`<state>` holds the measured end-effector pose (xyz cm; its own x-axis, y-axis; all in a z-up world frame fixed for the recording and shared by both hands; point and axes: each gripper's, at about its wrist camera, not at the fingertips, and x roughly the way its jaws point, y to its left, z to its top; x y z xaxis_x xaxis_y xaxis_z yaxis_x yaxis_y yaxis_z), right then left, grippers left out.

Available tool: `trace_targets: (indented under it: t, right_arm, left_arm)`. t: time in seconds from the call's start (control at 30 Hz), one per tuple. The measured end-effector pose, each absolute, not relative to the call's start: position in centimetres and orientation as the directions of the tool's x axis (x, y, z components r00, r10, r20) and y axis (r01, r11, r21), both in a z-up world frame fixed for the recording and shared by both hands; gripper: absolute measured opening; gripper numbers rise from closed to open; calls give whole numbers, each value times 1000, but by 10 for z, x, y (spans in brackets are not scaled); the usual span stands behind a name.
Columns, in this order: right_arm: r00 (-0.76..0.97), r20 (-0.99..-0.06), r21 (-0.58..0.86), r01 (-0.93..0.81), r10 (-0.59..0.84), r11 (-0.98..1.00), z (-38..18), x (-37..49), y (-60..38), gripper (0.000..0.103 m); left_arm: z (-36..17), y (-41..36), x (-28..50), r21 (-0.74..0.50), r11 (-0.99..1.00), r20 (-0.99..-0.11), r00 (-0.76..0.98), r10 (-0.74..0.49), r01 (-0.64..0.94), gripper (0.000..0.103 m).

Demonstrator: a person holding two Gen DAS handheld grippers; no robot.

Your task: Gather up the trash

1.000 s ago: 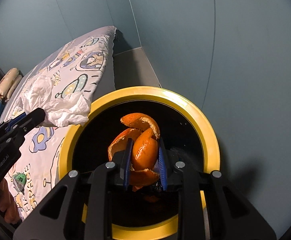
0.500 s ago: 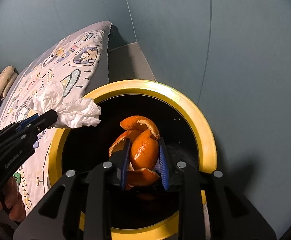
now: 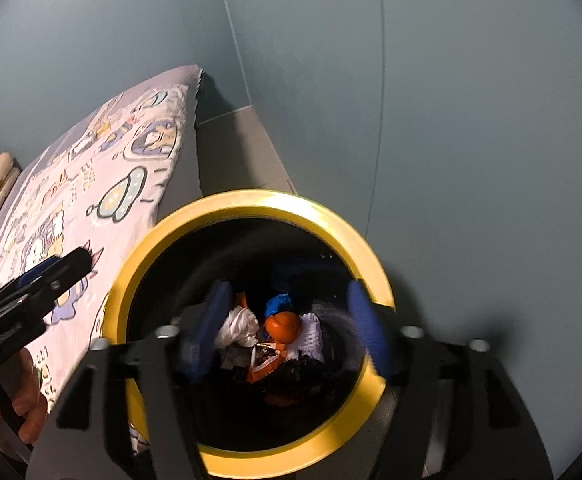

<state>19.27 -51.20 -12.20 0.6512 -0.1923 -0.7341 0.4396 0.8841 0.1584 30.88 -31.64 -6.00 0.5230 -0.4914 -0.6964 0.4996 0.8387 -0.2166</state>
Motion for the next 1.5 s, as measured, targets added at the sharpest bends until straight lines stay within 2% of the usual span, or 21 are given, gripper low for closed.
trace_targets:
  t: [0.03,0.1,0.17,0.27,0.4,0.97,1.27,1.37,1.5]
  right_arm:
    - [653,-728,152,450,-209,880,-120,191,-510,72]
    - [651,-718,135,478,-247,868,-115,189,-506,84]
    - [654,-699,117,503,-289,856,-109,188,-500,92]
    - [640,-675,47,535,-368,843,-102,190,-488,95]
    - [651,-620,2,560,-439,828,-90,196,-462,95]
    - [823,-422,74,448,-379,891,-37,240,-299,95]
    - [853,-325,67,452,-409,889,-22,246,-241,95]
    - [864,-291,91,453,-411,887,-24,240,-234,95]
    - [870,-245,98,461,-428,882,-31,229,-225,95]
  left_arm:
    - [-58,-311,308,-220,841,-685,536,-494,494,91]
    - [-52,-299,307,-218,852,-662,570,-487,476,93]
    - [-46,-285,305,-210,862,-643,600,-477,461,95]
    - [-37,-265,304,-187,877,-619,640,-456,443,95]
    - [-30,-237,306,-149,899,-597,687,-413,412,95]
    - [8,-75,290,-44,992,-392,912,-124,116,95]
    - [27,-37,269,-65,997,-269,961,-68,52,95]
    - [28,-33,257,-37,999,-220,975,-25,18,95]
    - [25,-19,251,-63,998,-227,974,-18,4,95]
